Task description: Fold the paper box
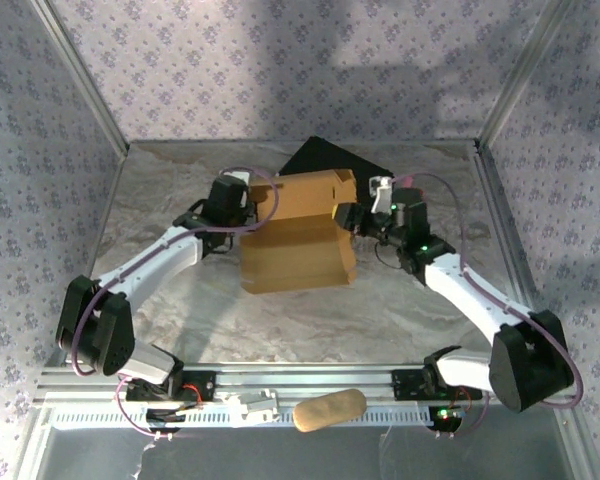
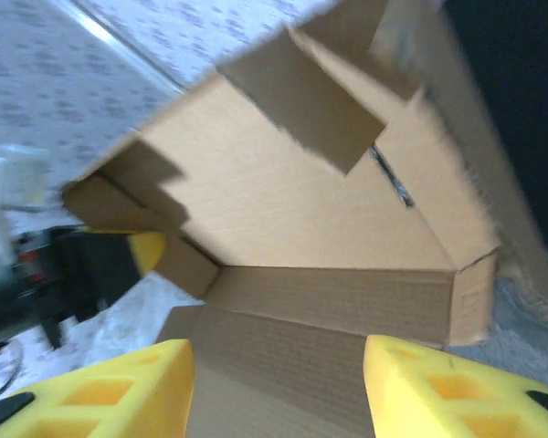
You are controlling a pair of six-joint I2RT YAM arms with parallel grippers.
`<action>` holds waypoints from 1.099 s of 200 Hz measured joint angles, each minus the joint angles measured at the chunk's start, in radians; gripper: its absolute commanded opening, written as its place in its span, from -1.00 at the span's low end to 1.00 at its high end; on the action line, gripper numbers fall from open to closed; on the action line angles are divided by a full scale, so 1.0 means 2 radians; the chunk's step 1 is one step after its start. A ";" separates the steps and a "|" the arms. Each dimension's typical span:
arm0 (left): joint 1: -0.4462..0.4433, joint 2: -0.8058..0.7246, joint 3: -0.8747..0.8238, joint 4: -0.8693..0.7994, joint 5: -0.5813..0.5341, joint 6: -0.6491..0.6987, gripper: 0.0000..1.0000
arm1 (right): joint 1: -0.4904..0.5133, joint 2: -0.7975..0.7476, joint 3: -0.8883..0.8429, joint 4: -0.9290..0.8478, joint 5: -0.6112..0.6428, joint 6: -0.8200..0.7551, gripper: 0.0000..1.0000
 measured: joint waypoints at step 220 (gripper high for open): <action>0.101 0.074 0.134 -0.116 0.282 0.100 -1.00 | -0.116 0.095 0.138 -0.097 -0.301 -0.177 -0.29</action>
